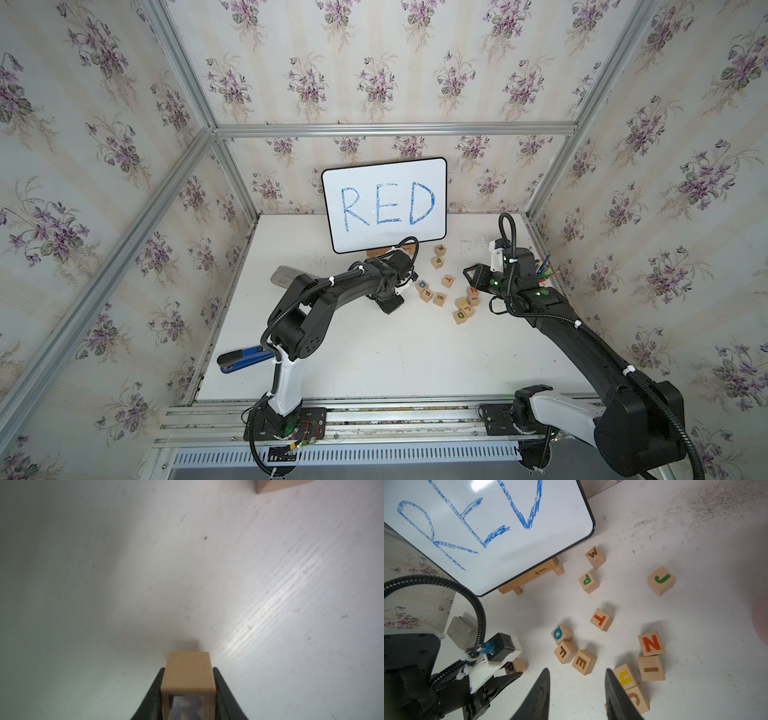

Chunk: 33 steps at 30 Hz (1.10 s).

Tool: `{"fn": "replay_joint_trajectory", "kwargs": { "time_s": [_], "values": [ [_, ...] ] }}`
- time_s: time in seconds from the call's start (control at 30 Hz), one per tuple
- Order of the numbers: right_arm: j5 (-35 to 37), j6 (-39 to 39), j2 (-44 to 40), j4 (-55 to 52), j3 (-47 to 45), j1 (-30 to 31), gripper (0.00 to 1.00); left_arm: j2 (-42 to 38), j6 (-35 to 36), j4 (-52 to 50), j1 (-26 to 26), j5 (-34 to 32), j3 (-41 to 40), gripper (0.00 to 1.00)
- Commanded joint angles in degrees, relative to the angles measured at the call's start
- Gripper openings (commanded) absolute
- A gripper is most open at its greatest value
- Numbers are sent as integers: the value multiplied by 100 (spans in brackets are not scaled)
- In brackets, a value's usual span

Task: Assemble the uppercase word "red" with letter blocks
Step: Pick up the letter block from the center of the board, then place the letter block at the center of the board.

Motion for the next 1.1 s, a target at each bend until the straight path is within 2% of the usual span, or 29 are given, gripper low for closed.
{"fn": "replay_joint_trajectory", "kwargs": {
  "time_s": [0.0, 0.27, 0.37, 0.6, 0.8, 1.07],
  "values": [
    [-33, -33, 64, 119, 76, 6, 39, -128, -534, -277, 206, -93, 67, 29],
    [6, -112, 305, 75, 267, 139, 40, -514, -1452, -487, 1288, 199, -205, 31],
    [127, -170, 530, -85, 420, 296, 41, -569, -1598, -482, 1548, -25, -366, 31],
    [265, -214, 947, -307, 661, 604, 43, -527, -2039, -388, 2167, 71, -800, 31],
    [319, -240, 1183, -433, 770, 769, 47, -465, -2031, -323, 2333, 201, -902, 34],
    [406, -230, 1484, -587, 897, 881, 49, -194, -2016, -324, 2449, 186, -918, 48]
  ]
}}
